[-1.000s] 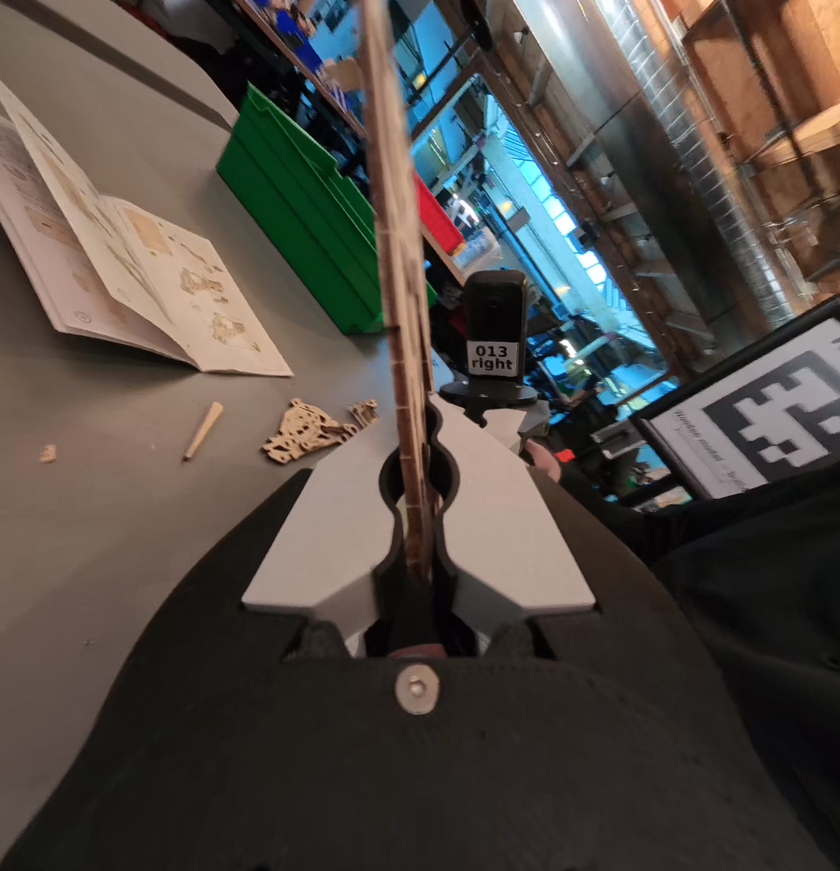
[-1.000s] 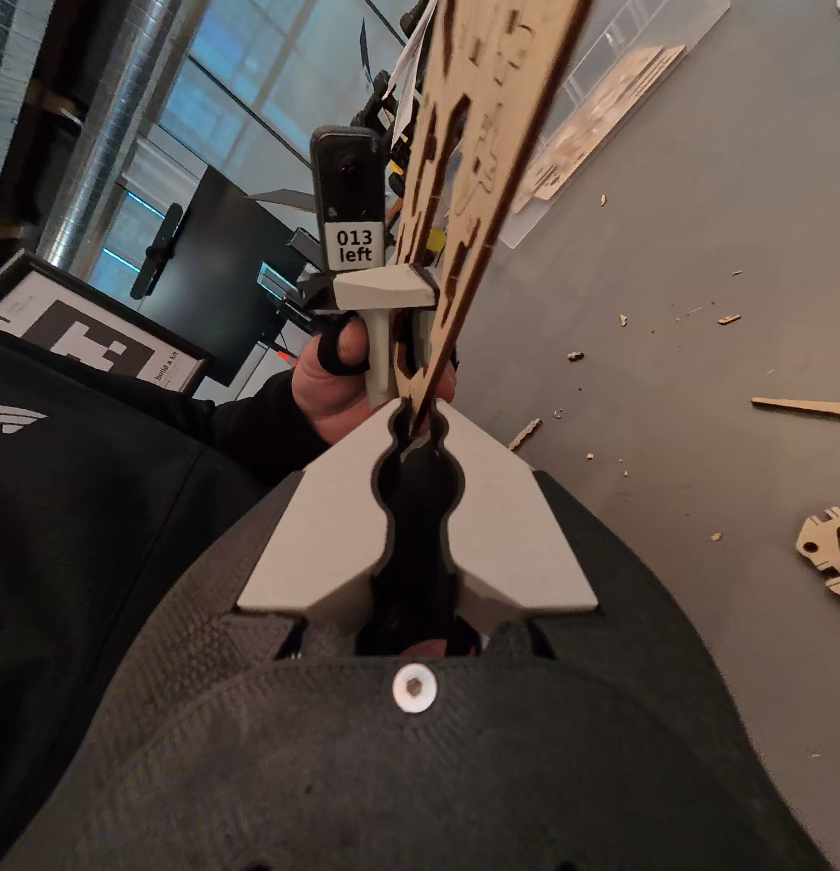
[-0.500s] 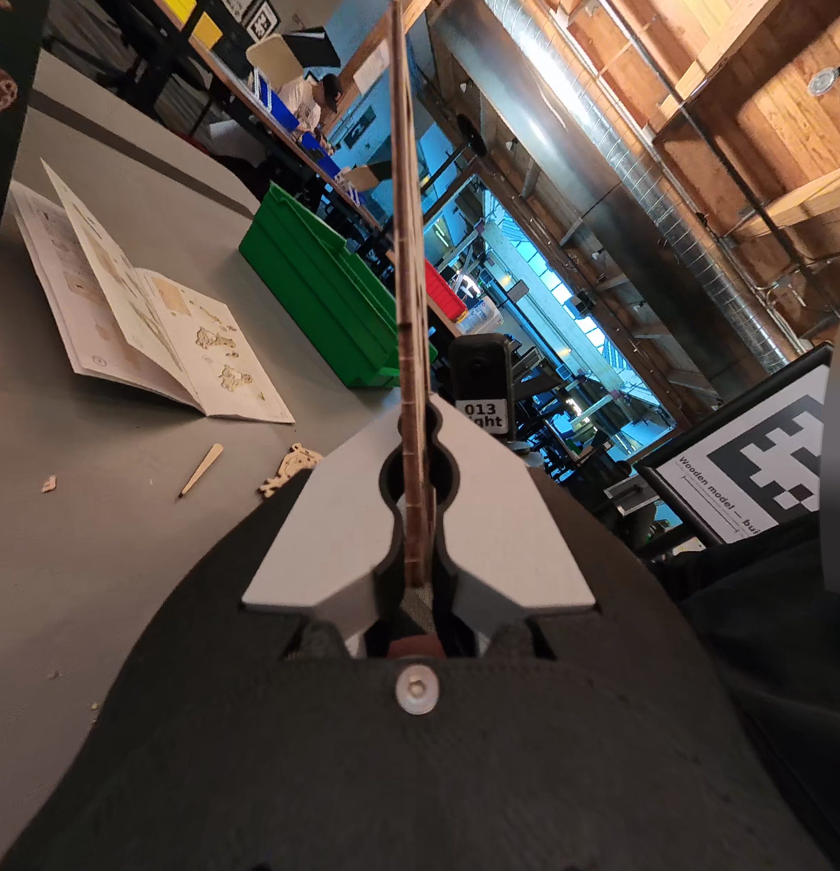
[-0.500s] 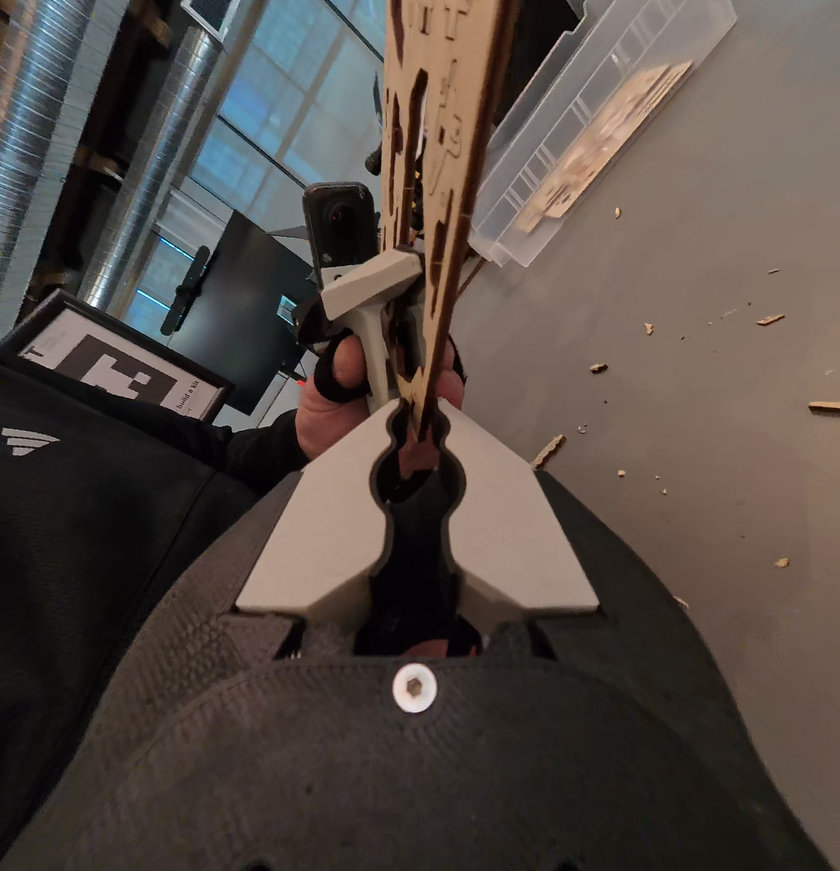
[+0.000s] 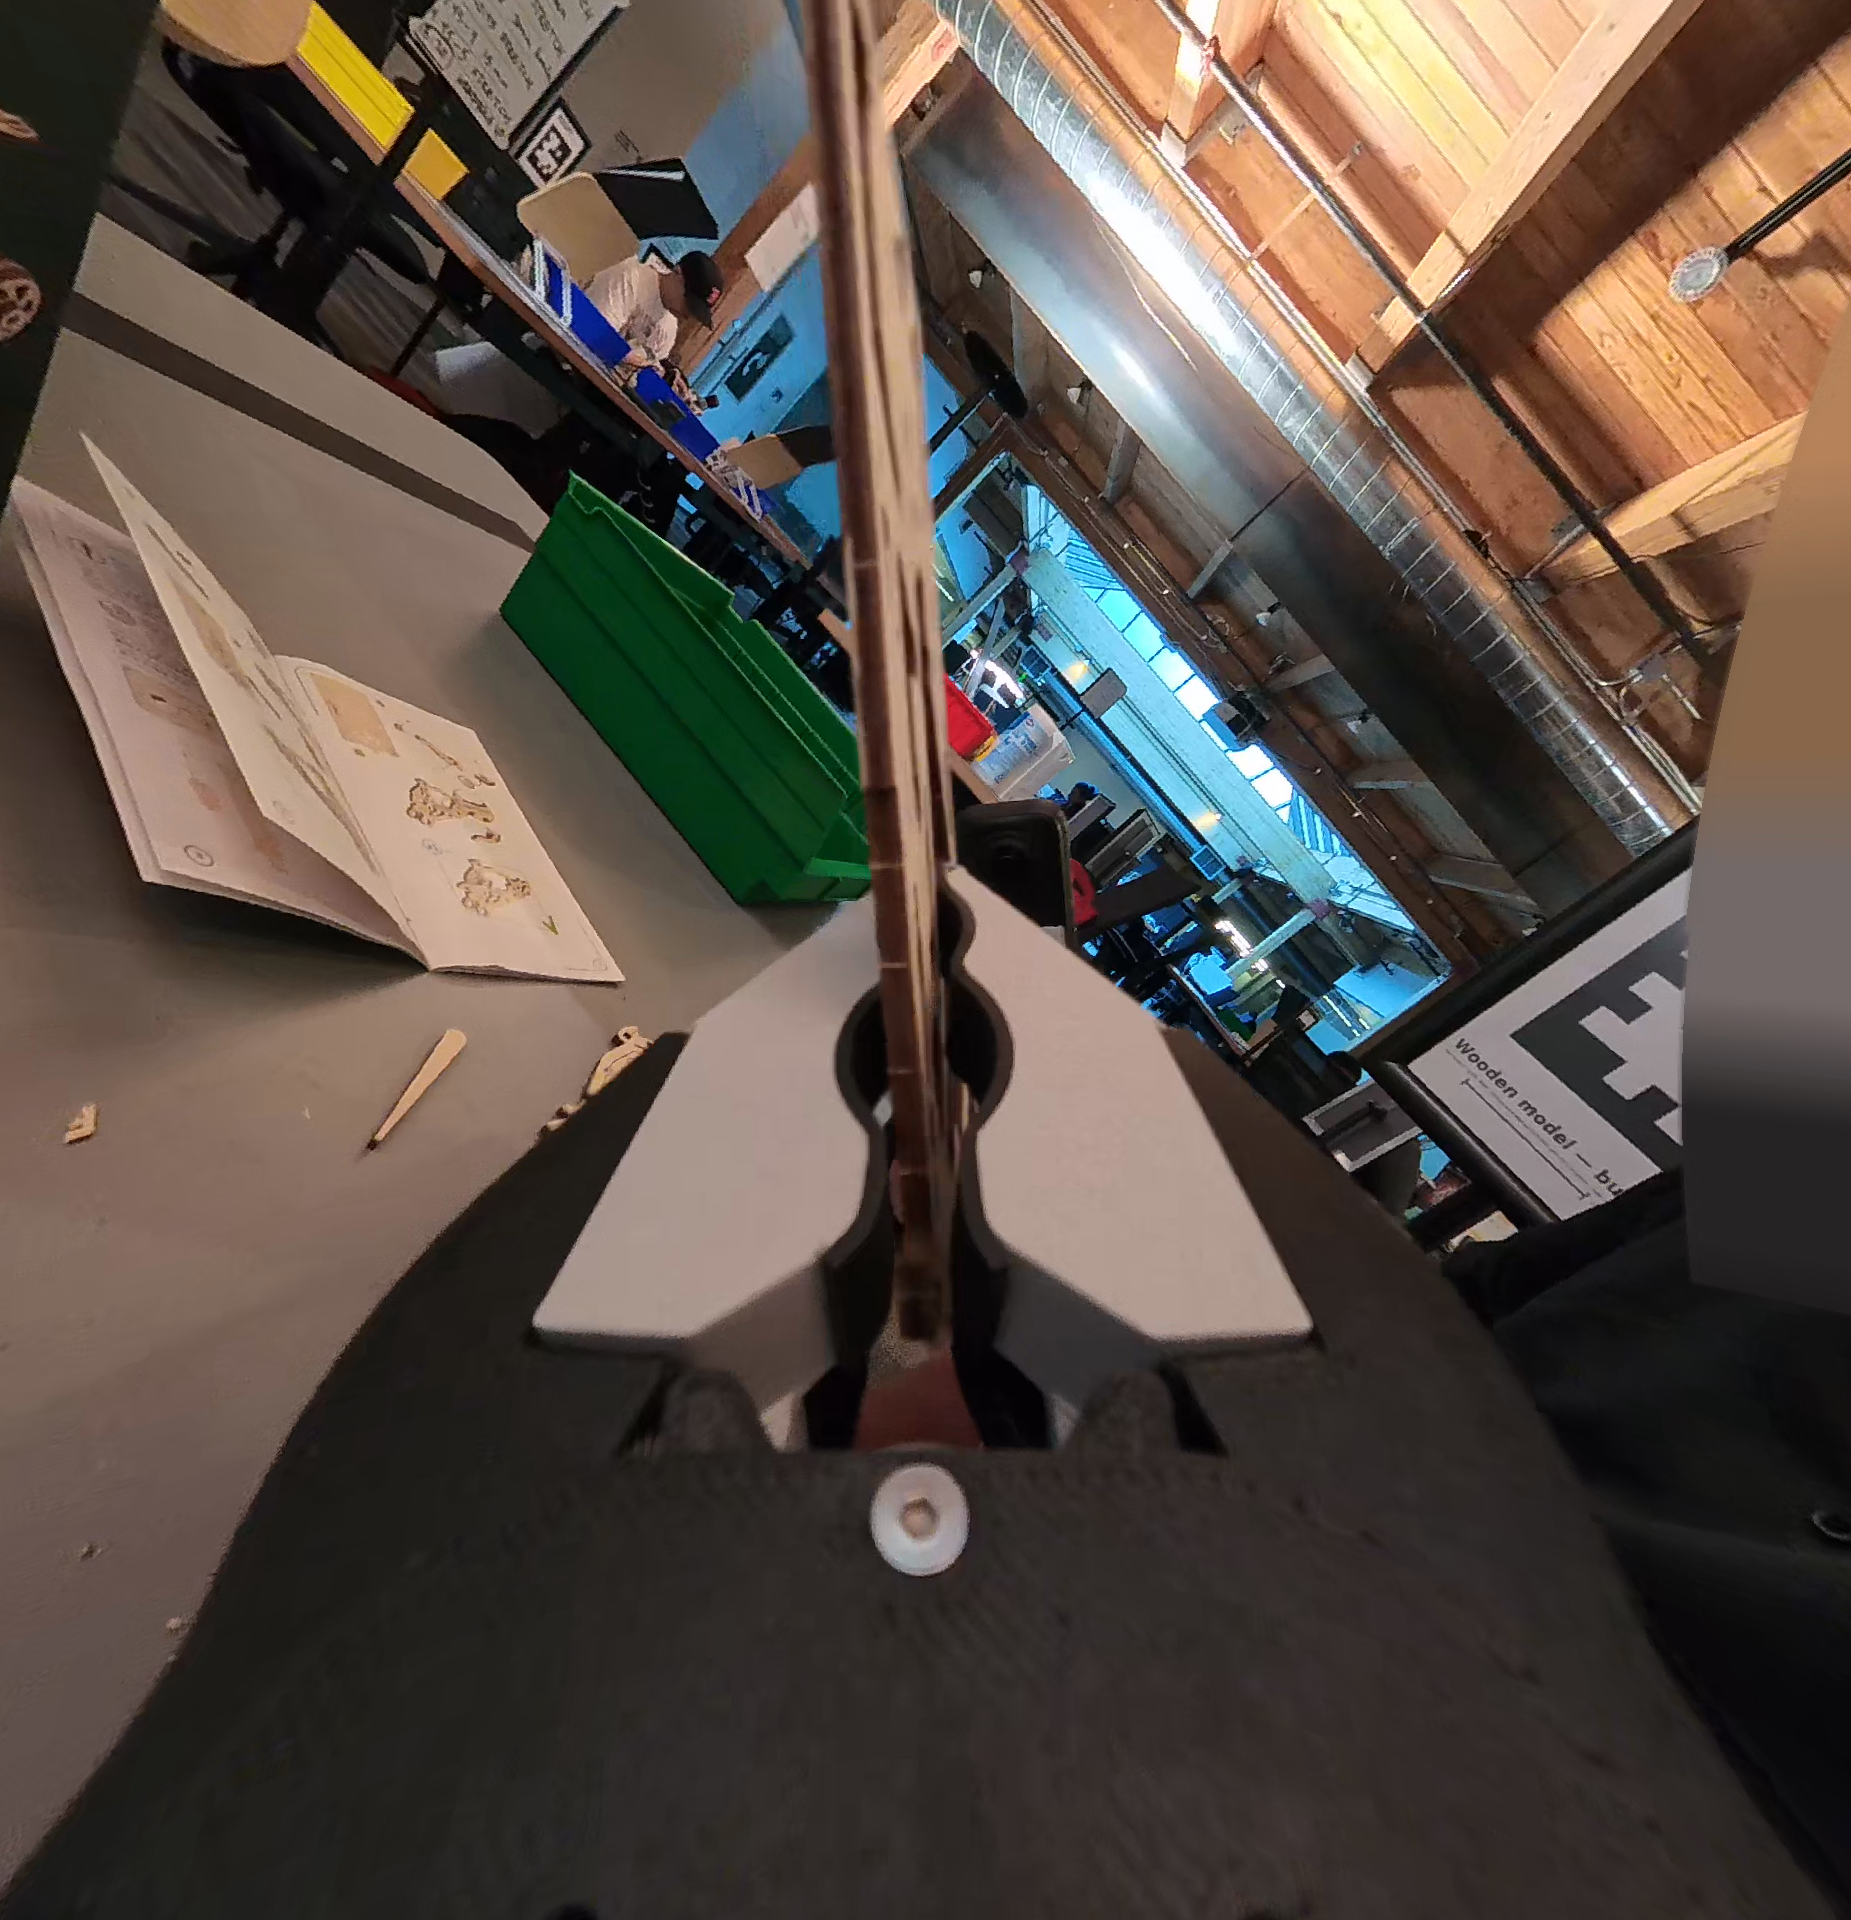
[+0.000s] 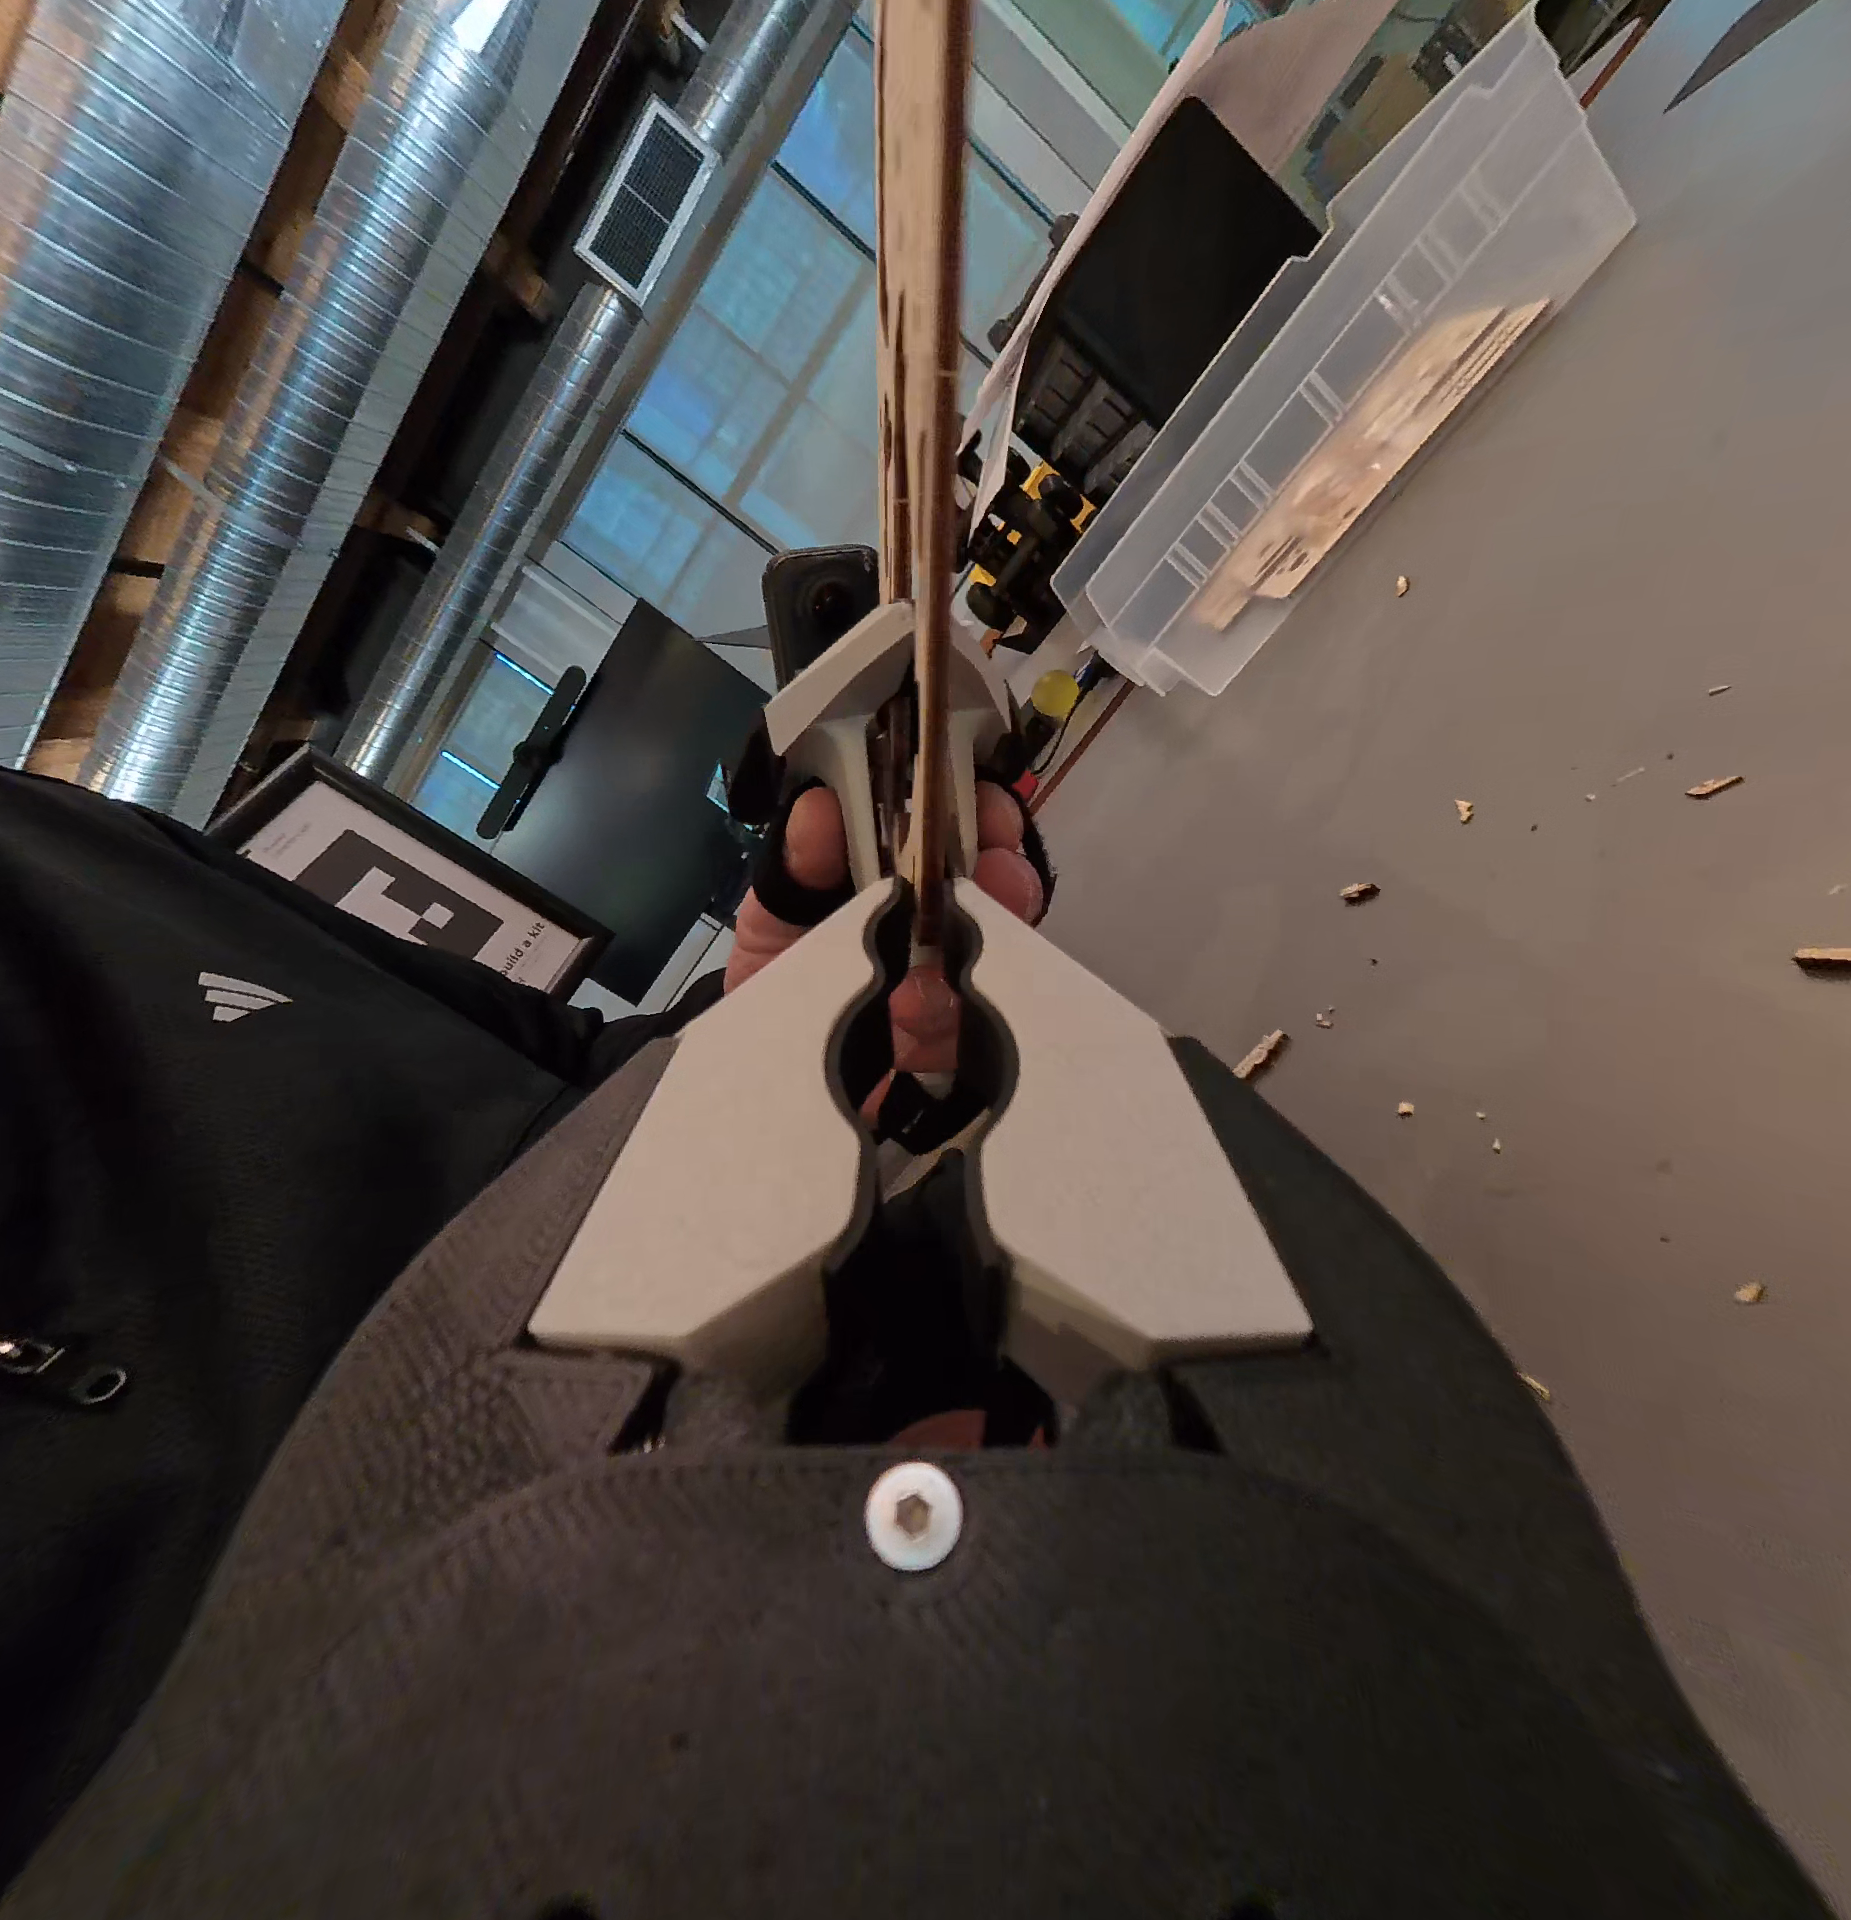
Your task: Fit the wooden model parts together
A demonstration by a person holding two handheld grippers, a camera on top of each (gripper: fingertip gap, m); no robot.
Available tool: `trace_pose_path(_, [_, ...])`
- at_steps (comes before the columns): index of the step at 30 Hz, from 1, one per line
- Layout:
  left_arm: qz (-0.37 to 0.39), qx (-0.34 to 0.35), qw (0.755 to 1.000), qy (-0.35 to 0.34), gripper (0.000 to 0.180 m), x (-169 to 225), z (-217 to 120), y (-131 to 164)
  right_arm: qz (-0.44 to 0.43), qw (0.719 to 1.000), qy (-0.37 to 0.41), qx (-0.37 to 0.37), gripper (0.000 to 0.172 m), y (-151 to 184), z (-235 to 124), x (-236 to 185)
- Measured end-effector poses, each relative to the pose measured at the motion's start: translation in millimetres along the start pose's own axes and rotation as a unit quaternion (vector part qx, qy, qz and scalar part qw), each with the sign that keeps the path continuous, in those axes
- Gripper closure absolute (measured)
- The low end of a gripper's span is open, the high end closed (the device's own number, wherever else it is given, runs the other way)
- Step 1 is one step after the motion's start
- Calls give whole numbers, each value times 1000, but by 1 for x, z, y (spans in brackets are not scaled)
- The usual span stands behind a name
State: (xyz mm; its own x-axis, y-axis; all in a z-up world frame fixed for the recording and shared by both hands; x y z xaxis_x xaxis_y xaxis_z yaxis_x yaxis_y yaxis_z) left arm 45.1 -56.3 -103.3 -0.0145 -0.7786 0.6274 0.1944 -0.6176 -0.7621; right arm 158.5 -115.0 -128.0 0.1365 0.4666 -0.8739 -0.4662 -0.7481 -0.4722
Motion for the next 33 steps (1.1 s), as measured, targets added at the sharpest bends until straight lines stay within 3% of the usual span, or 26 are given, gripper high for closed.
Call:
trace_pose_path(10, [19,-30,999,-7,180,-1,0,2,-2,1000,24,3,169,-2,-2,3])
trace_pose_path(21, [22,-105,993,-38,180,-5,0,15,-63,991,113,-16,166,-11,-8,8])
trace_pose_path(26, [-10,-138,990,-14,180,-8,-3,19,-103,988,102,-47,167,-15,-6,3])
trace_pose_path(33, [-21,-161,987,-10,180,-10,-8,24,-88,990,91,-65,167,-13,-6,6])
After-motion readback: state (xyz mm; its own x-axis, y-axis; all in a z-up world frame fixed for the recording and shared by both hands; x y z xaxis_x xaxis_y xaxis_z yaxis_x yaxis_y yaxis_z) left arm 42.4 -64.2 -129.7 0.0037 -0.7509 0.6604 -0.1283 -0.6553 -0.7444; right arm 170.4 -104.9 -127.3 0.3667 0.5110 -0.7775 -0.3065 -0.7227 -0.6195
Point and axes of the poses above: each gripper's, where its closed fingertips meet, z out along the fingers, y out of its underside, x = y × z across the jaws, the point moved 7 cm from there along -z, back along the fingers, and after that the axes turned 8 degrees about z, right-handed, at the moved point
